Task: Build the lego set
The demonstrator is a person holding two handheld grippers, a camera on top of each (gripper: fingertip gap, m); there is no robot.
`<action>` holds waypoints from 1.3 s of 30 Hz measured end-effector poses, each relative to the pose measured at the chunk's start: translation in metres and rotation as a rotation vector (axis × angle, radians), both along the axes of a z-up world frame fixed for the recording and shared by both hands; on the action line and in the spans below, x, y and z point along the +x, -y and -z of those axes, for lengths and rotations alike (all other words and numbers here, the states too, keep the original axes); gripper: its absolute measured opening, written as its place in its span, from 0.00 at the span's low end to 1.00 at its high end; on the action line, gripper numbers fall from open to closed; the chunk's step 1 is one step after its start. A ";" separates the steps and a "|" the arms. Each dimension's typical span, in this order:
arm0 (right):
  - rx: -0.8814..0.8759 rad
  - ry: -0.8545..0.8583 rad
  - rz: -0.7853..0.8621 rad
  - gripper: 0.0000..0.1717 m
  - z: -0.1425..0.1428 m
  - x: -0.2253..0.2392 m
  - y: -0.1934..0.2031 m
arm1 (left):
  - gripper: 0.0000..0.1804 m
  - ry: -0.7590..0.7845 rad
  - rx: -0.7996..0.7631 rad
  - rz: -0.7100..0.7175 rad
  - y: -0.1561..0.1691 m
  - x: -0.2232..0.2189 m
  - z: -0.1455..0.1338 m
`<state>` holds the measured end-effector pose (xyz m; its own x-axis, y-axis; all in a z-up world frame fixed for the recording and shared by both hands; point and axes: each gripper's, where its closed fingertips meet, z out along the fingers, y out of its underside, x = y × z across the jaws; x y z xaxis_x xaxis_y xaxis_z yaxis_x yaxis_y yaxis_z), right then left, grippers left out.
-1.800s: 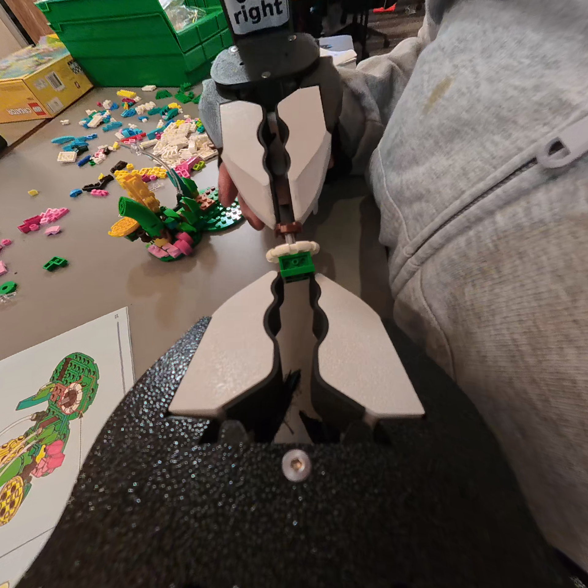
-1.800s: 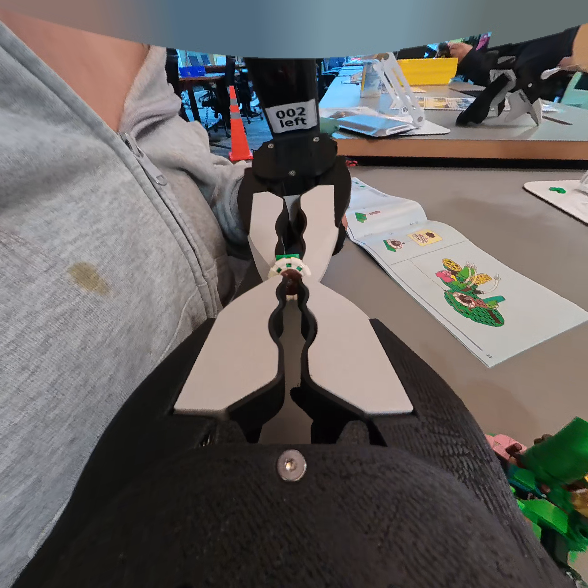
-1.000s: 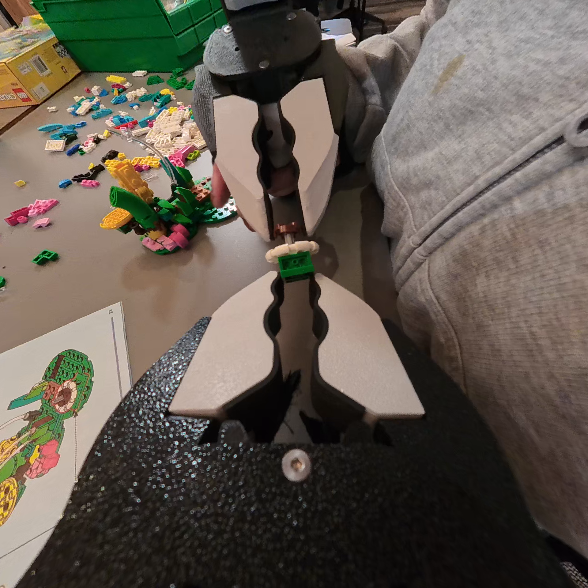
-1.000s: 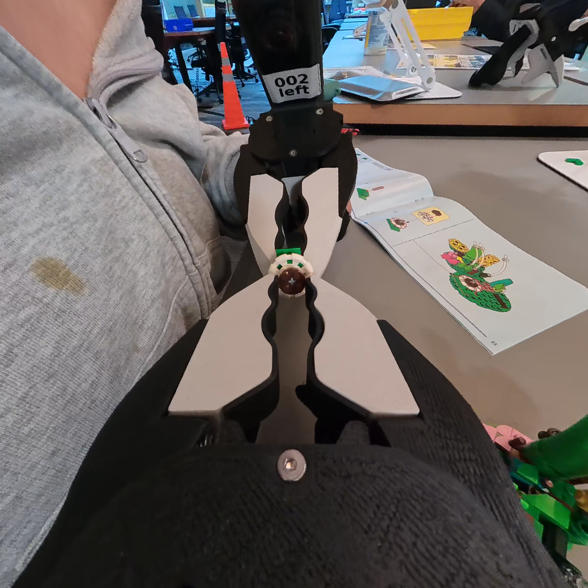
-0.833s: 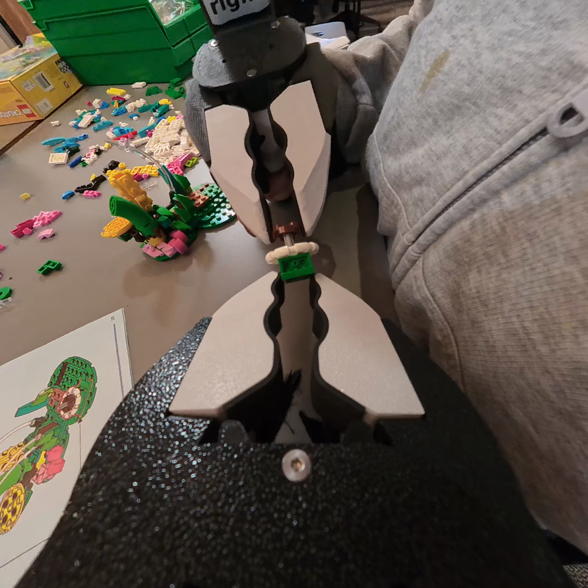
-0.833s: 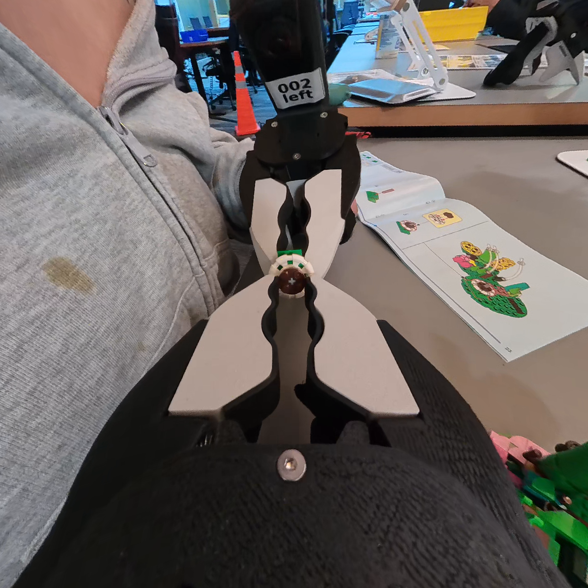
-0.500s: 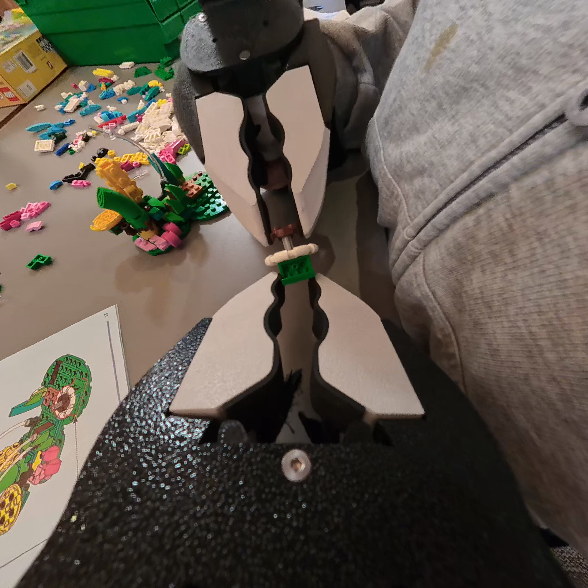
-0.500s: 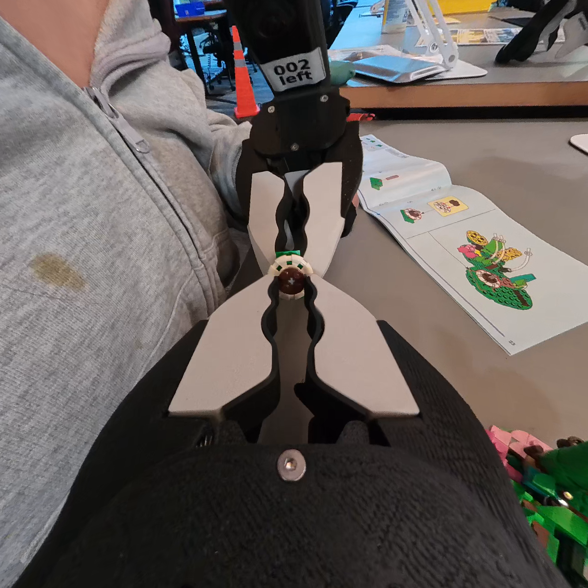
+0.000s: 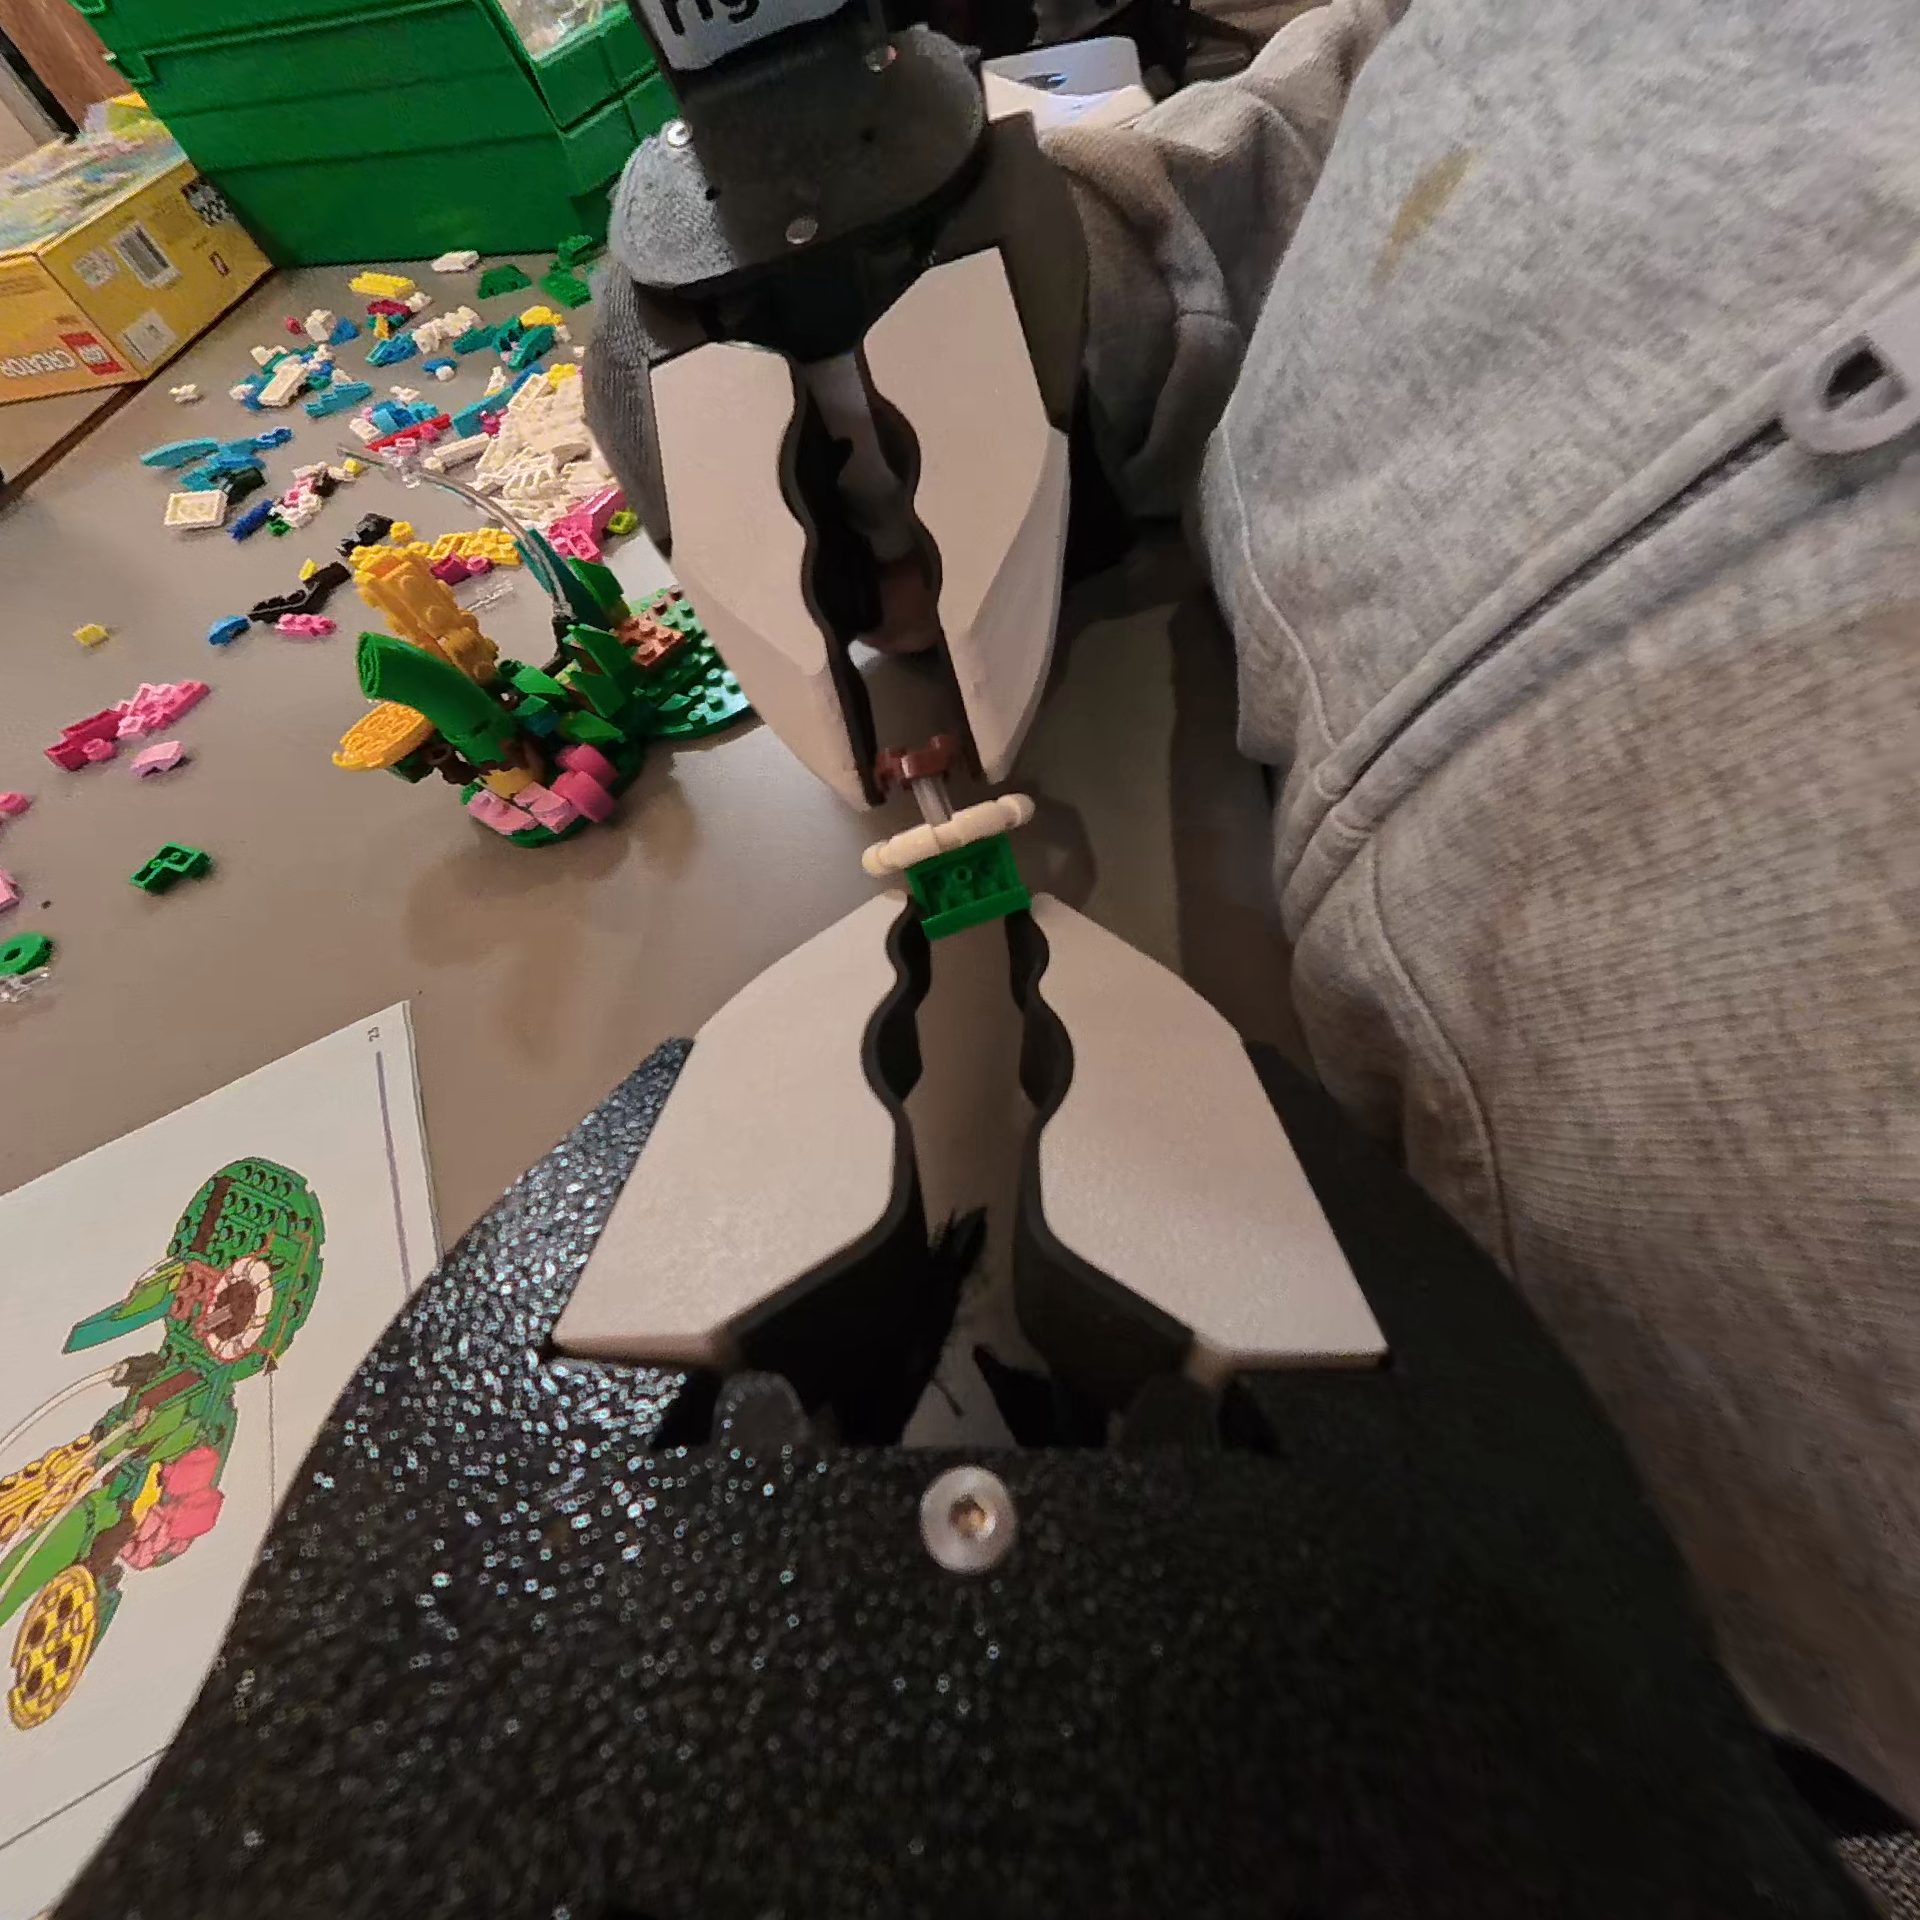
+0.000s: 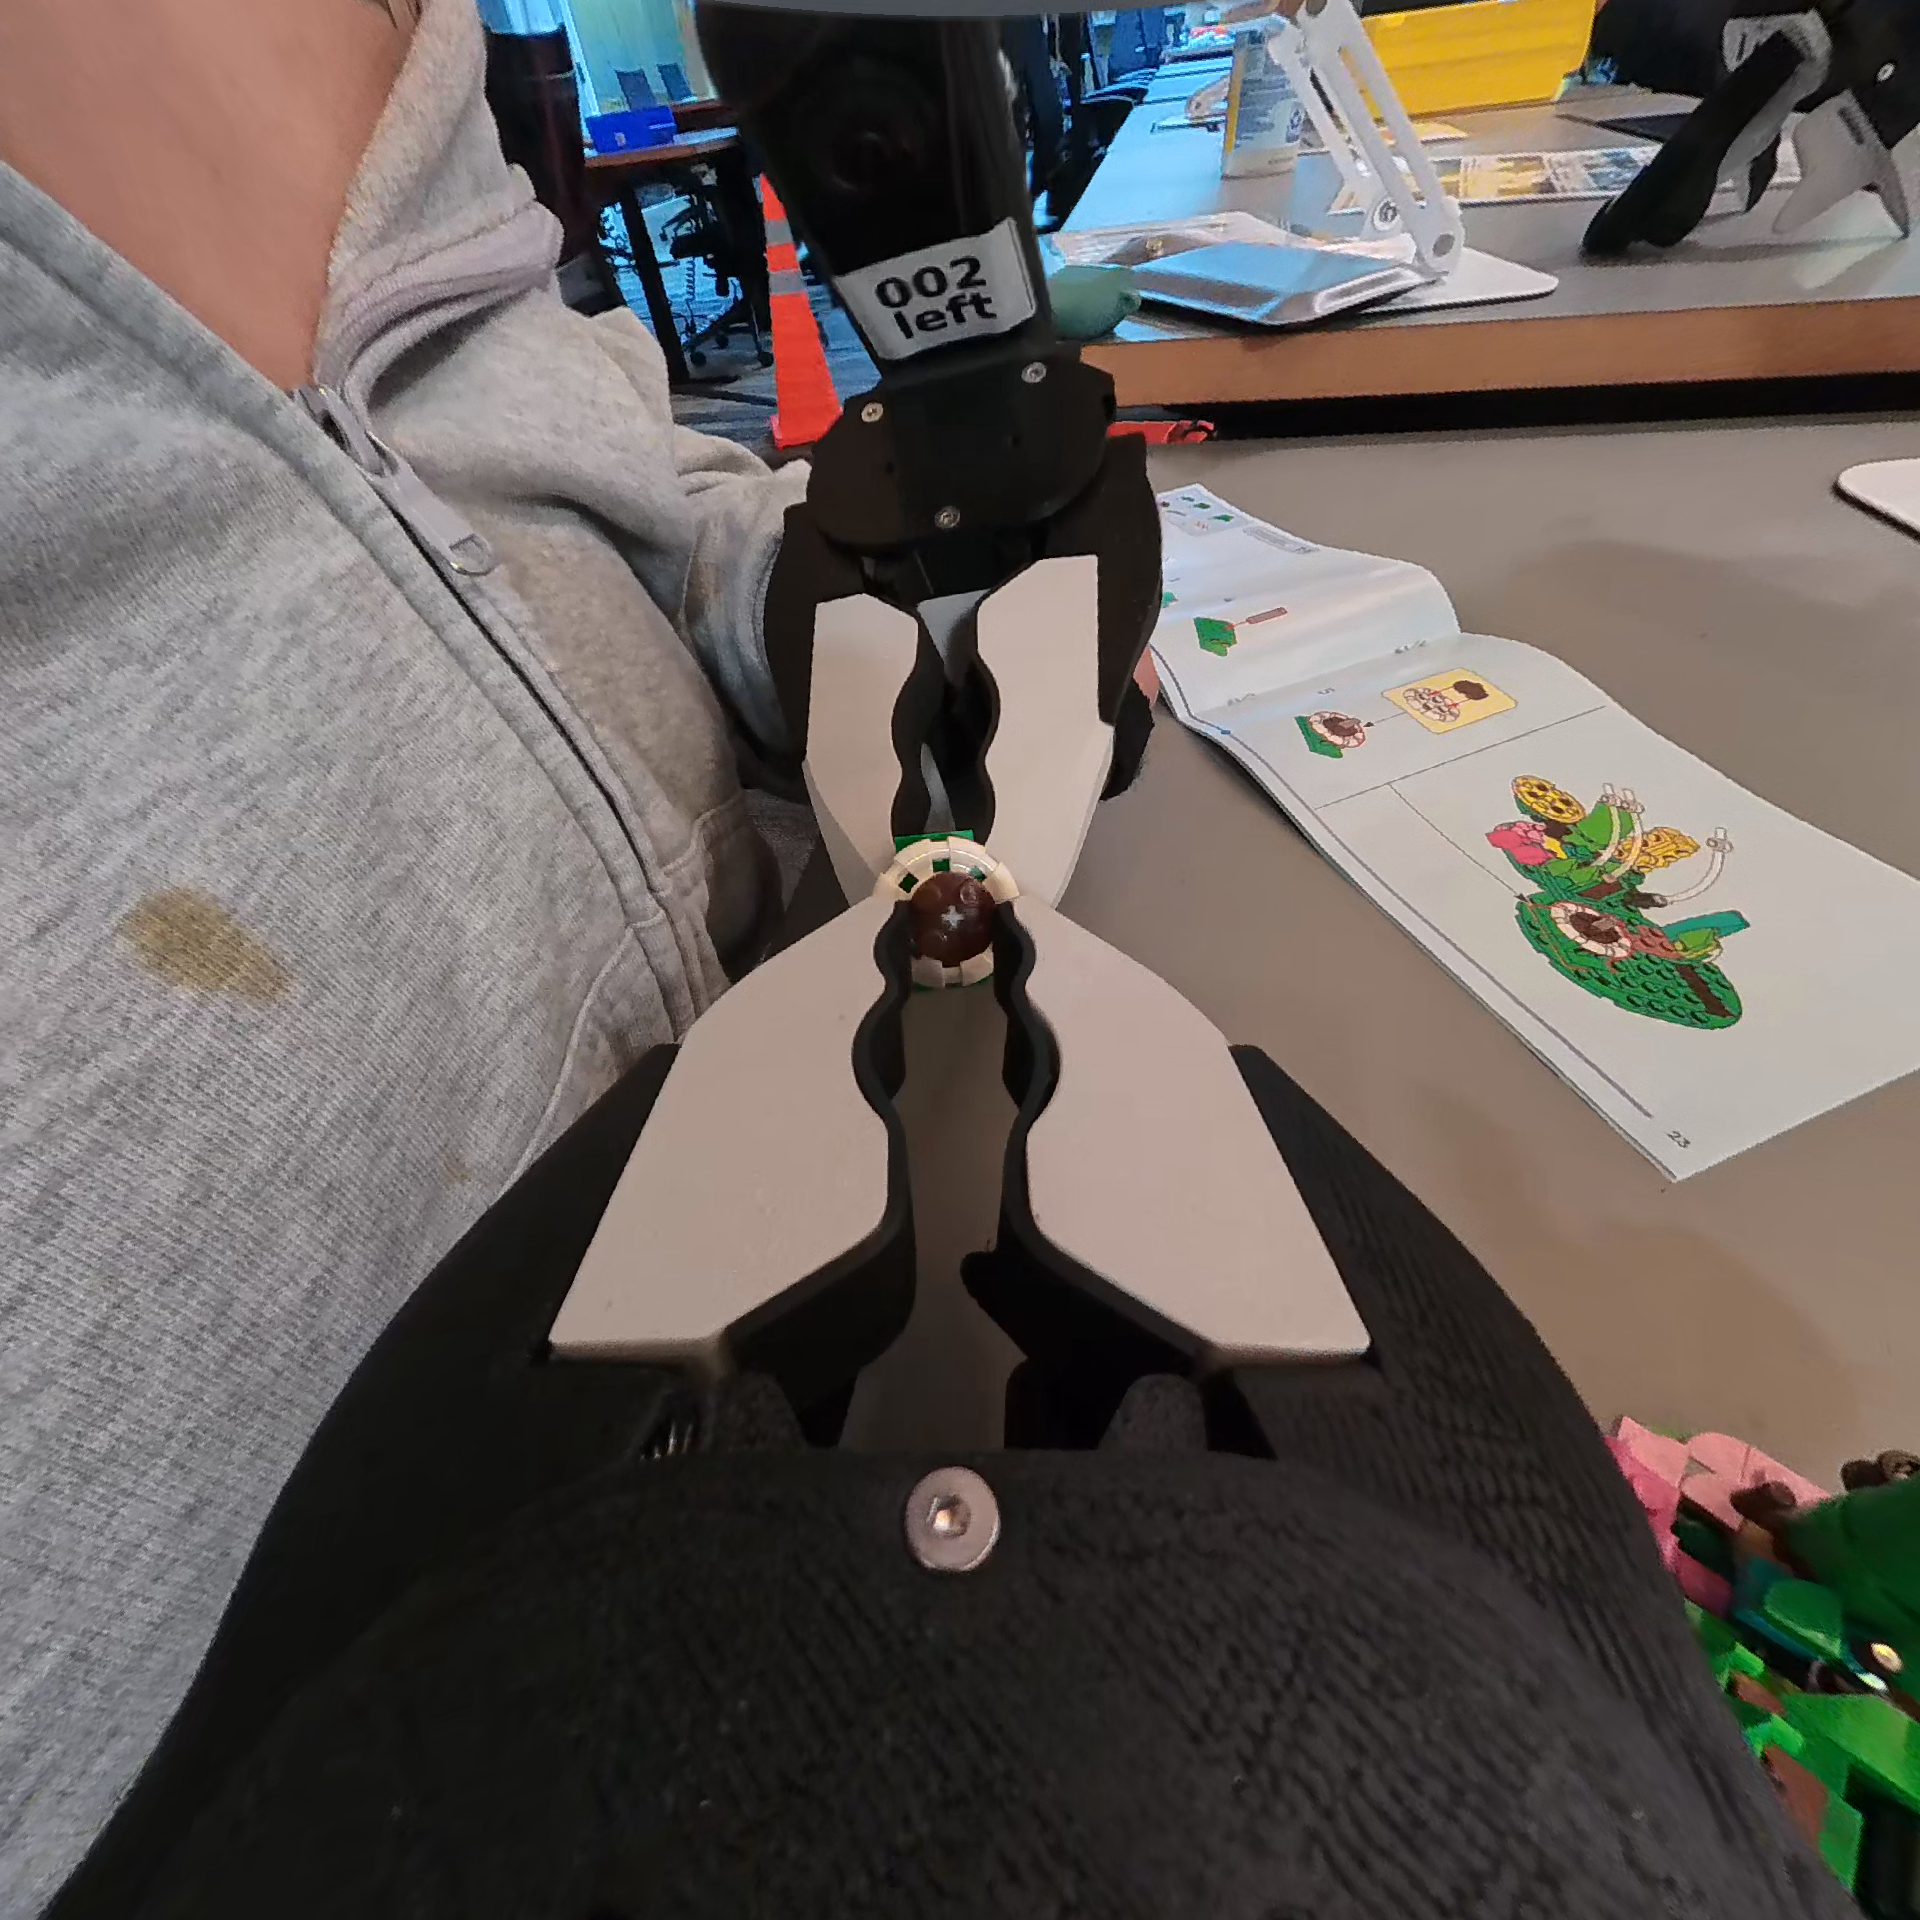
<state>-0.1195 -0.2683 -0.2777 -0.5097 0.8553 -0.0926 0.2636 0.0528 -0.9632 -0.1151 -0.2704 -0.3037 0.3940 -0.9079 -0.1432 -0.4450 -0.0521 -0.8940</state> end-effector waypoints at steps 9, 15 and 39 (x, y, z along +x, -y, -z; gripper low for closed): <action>-0.017 0.019 -0.016 0.08 0.001 0.001 0.003 | 0.08 -0.017 0.010 0.021 0.003 0.002 0.001; 0.012 0.008 -0.029 0.08 0.001 0.003 0.005 | 0.08 -0.021 0.019 0.034 0.005 0.003 0.001; 0.101 -0.018 -0.041 0.08 0.004 0.005 0.008 | 0.08 -0.040 0.037 0.047 0.007 0.005 0.002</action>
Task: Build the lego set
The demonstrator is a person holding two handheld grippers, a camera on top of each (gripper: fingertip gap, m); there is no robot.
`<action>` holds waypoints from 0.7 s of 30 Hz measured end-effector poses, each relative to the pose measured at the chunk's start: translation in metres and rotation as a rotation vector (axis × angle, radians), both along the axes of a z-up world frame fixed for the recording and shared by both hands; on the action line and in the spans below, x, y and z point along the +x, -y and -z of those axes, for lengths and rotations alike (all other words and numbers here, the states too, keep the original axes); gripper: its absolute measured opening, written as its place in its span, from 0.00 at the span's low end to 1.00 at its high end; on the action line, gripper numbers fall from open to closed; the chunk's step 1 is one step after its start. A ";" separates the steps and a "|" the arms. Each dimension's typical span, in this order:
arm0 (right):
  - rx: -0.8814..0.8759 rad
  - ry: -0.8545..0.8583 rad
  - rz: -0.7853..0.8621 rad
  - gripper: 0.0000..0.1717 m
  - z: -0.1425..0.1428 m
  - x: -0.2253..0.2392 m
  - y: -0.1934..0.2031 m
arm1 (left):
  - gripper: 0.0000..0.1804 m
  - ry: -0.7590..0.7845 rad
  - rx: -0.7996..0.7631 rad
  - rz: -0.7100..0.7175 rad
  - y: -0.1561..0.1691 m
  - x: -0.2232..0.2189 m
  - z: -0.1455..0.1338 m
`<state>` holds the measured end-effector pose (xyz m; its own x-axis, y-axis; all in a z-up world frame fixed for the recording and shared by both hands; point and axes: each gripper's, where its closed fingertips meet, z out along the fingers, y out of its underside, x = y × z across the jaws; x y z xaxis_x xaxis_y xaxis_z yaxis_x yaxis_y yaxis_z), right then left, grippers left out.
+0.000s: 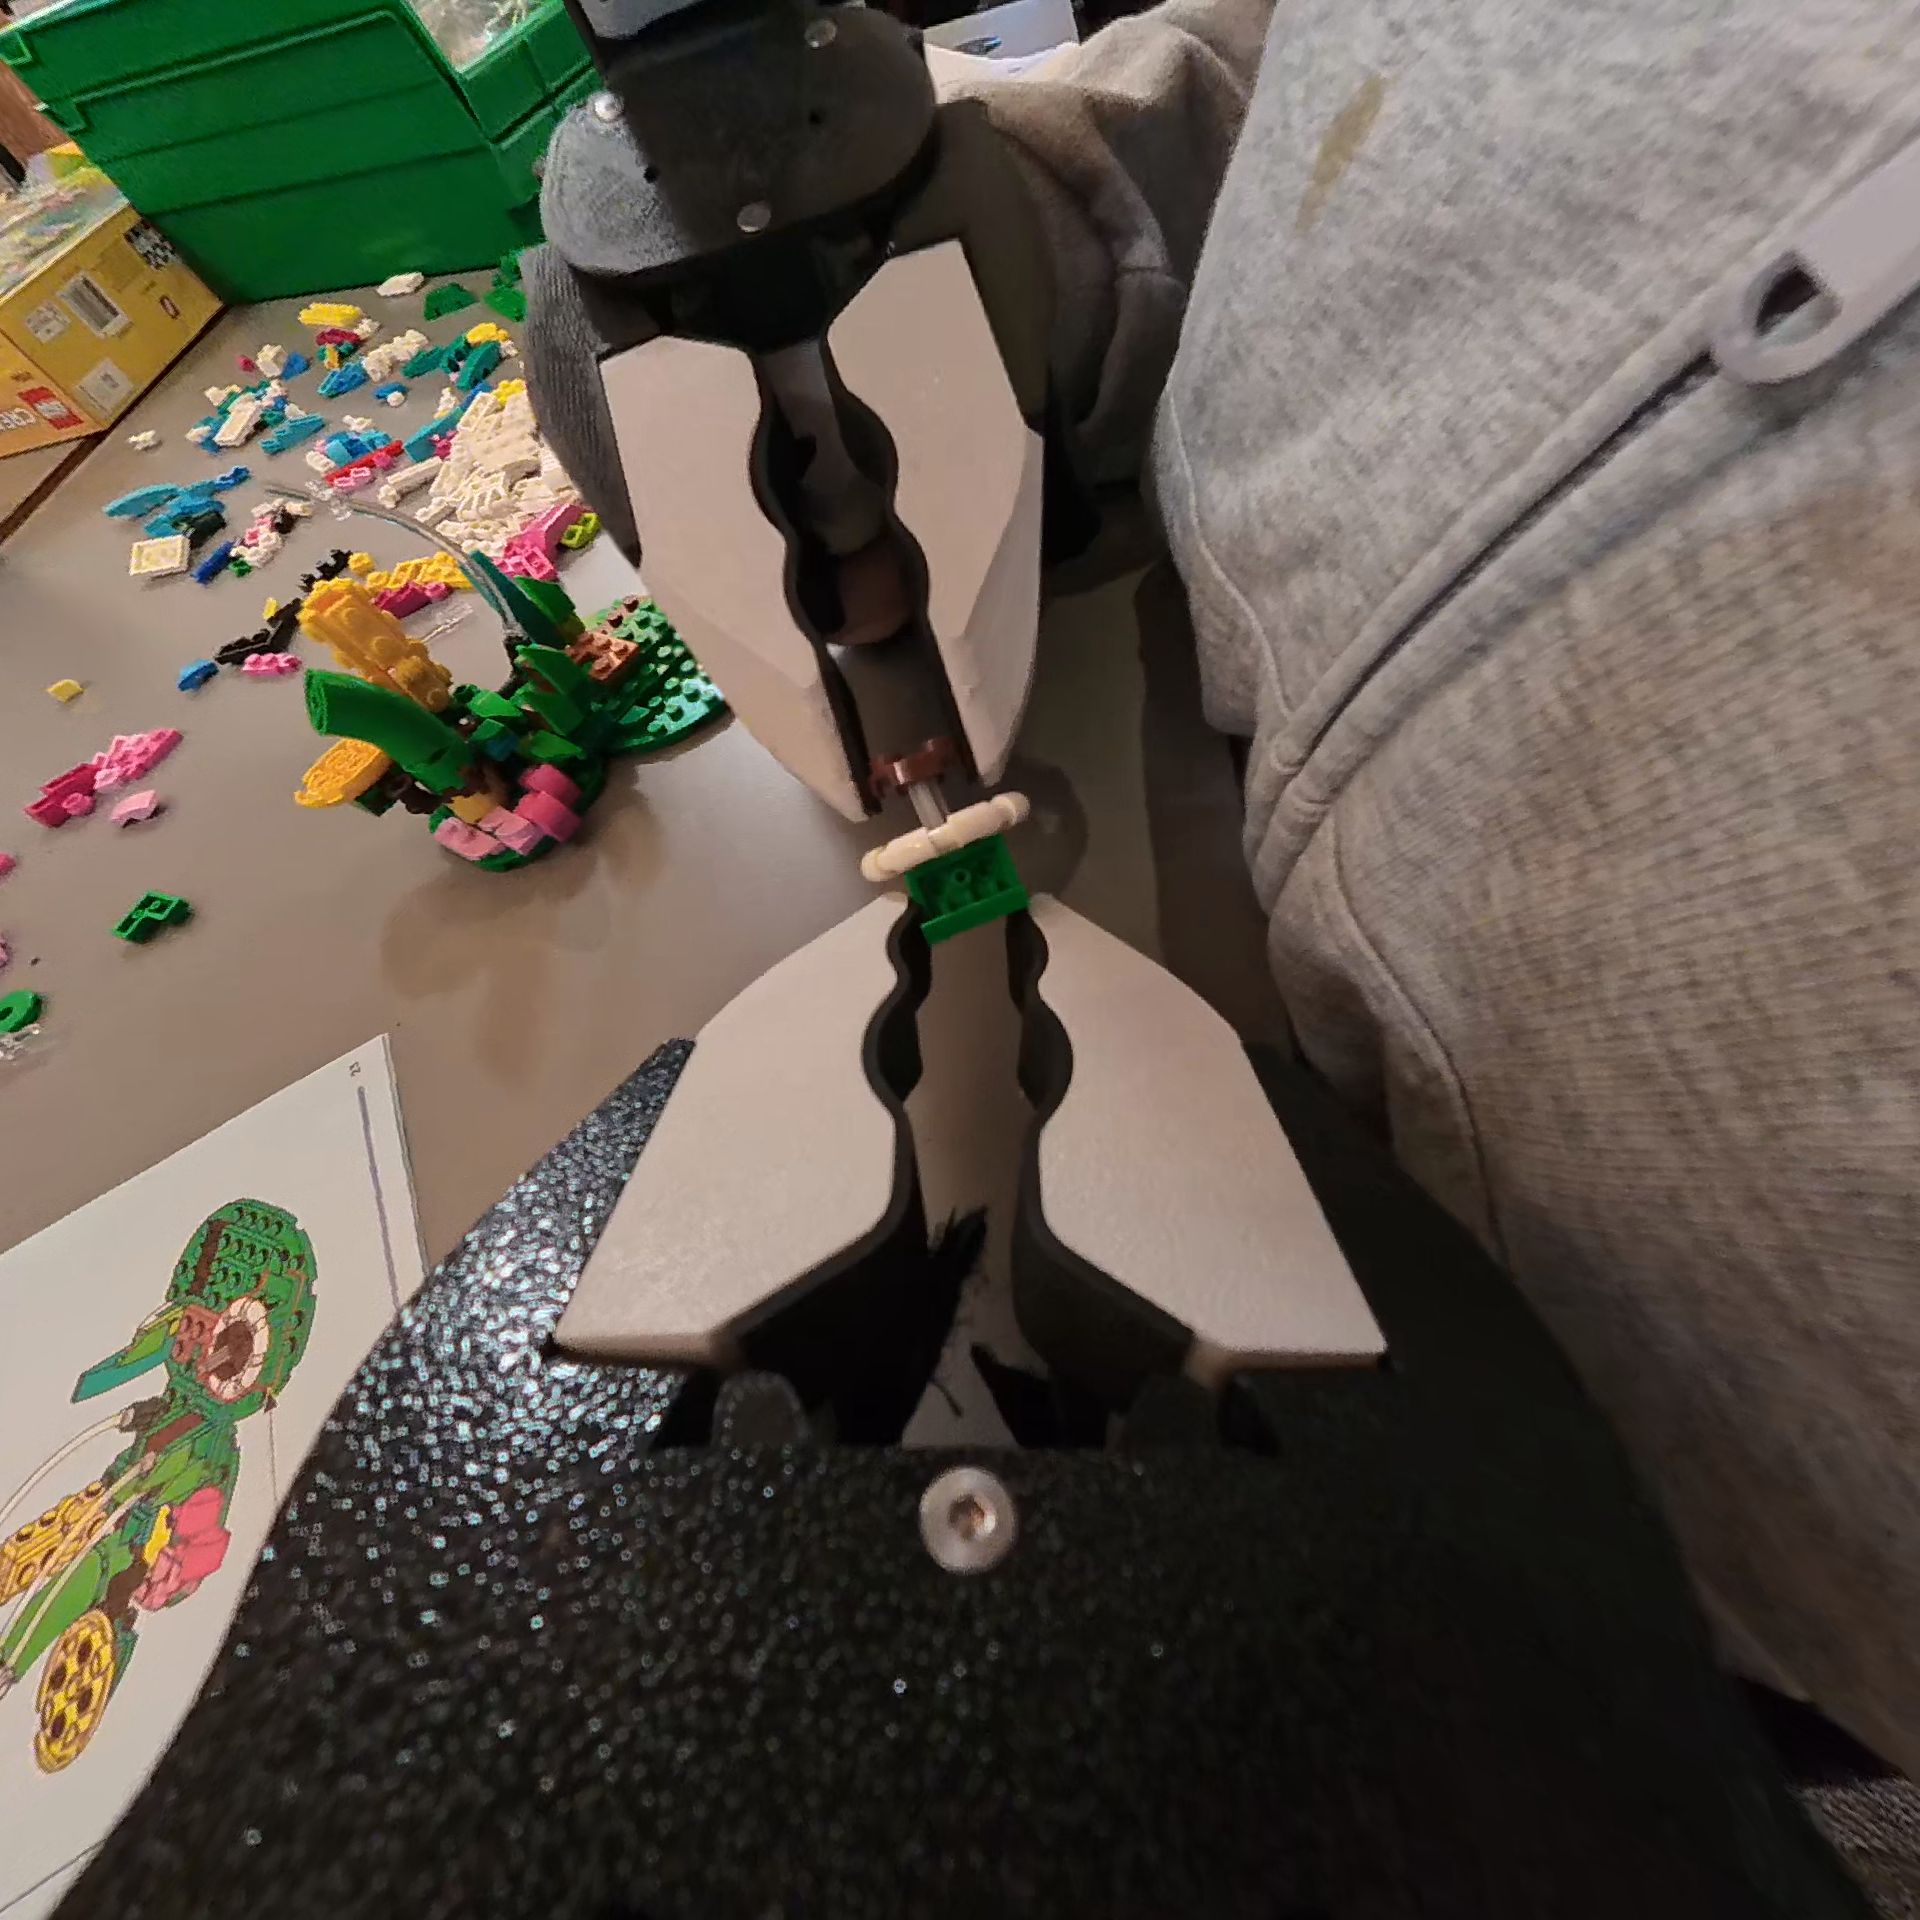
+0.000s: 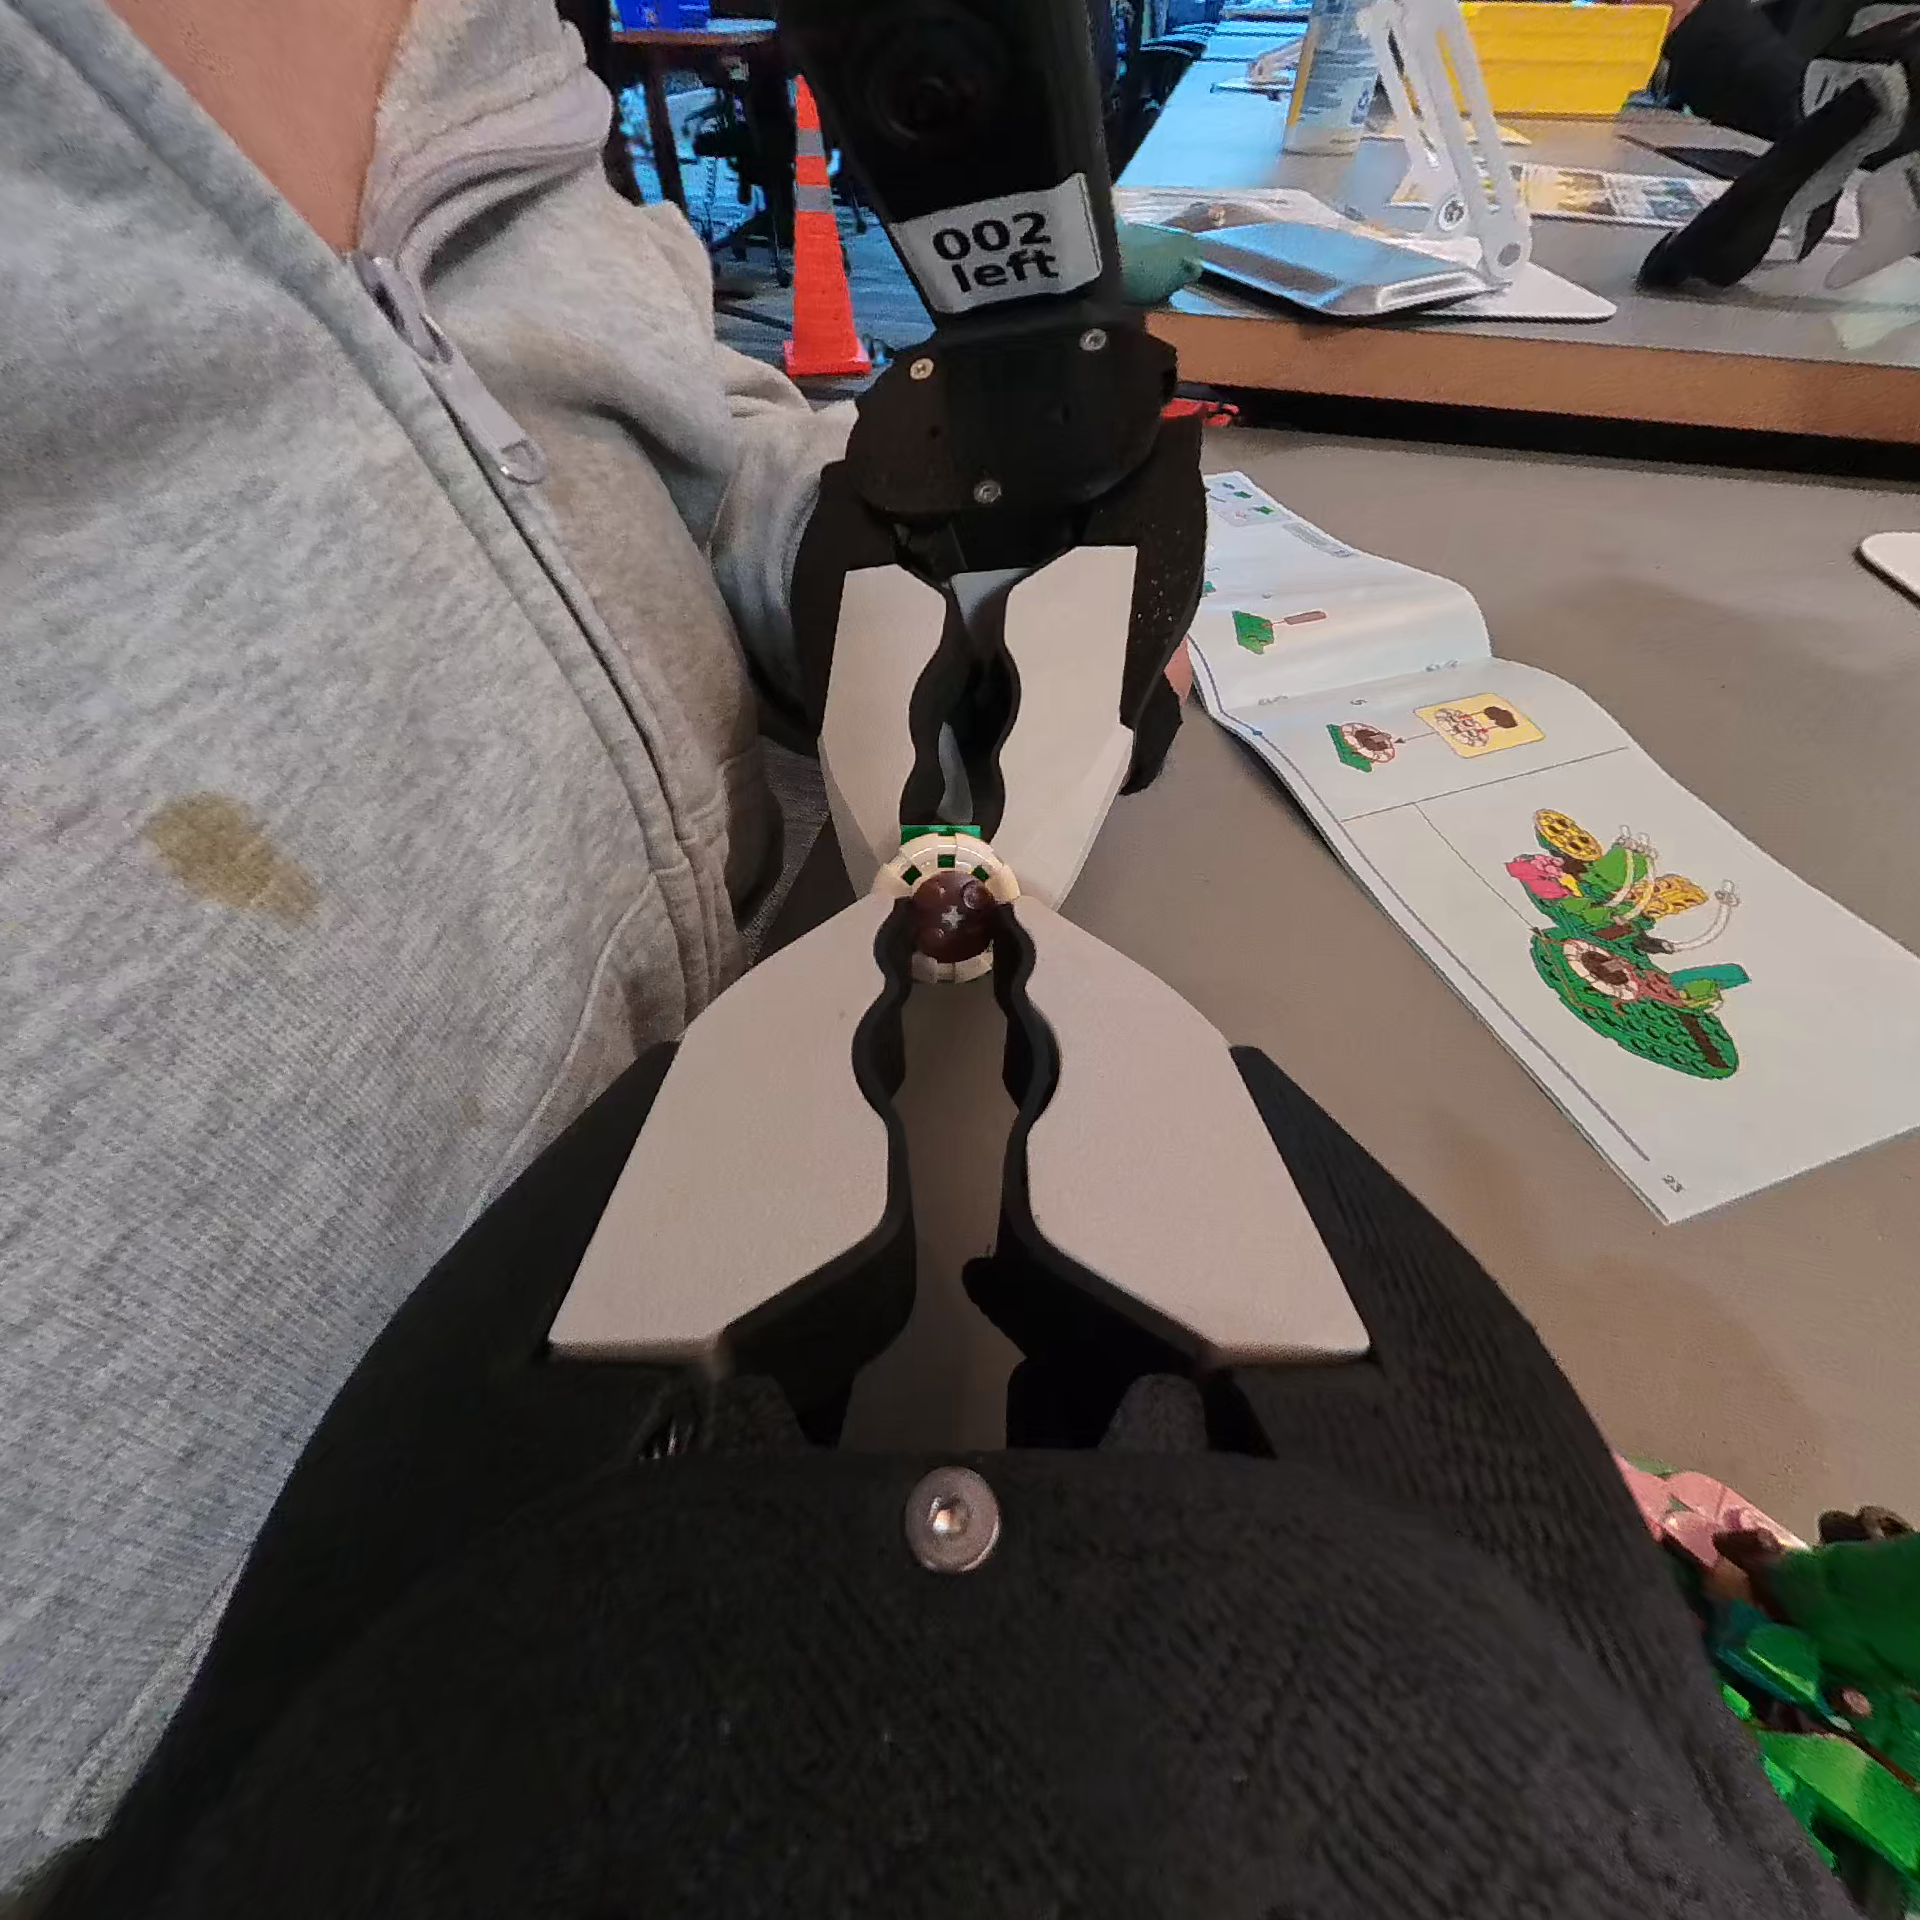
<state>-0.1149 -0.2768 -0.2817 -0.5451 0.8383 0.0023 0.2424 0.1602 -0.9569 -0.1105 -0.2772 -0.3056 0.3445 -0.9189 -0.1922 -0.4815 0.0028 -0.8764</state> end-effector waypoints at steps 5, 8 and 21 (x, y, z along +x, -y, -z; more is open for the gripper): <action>-0.187 0.032 0.048 0.08 -0.008 -0.004 0.002 | 0.03 0.021 0.027 0.010 0.001 -0.001 -0.004; -0.162 0.012 0.046 0.08 -0.009 -0.004 0.003 | 0.03 0.035 0.005 0.021 0.002 0.000 -0.005; -0.071 -0.110 0.088 0.08 -0.017 -0.005 -0.008 | 0.02 0.122 0.006 -0.065 -0.012 -0.008 -0.015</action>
